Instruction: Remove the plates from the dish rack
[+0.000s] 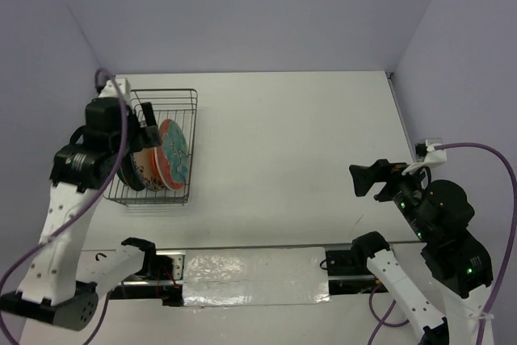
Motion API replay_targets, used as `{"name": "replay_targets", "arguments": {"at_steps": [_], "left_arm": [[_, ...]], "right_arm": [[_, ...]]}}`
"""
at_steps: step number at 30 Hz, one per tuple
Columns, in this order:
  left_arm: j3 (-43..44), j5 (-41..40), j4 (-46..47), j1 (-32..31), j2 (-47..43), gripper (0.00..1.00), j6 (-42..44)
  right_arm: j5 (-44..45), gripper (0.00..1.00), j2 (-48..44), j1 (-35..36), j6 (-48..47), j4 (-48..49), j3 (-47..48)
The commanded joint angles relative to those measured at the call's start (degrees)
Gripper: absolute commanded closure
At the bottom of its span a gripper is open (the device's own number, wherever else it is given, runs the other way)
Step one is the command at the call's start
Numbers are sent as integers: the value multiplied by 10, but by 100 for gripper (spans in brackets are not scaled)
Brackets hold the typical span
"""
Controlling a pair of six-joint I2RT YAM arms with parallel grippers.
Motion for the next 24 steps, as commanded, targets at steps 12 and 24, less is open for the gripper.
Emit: {"name": "replay_targets", "arguments": {"at_steps": [12, 24], "left_arm": [[-41, -44, 80, -22, 189, 31, -6], [-59, -131, 62, -76, 230, 64, -33]], "right_arm": [[-92, 0, 30, -3, 33, 92, -67], [-88, 0, 30, -3, 37, 105, -92]]}}
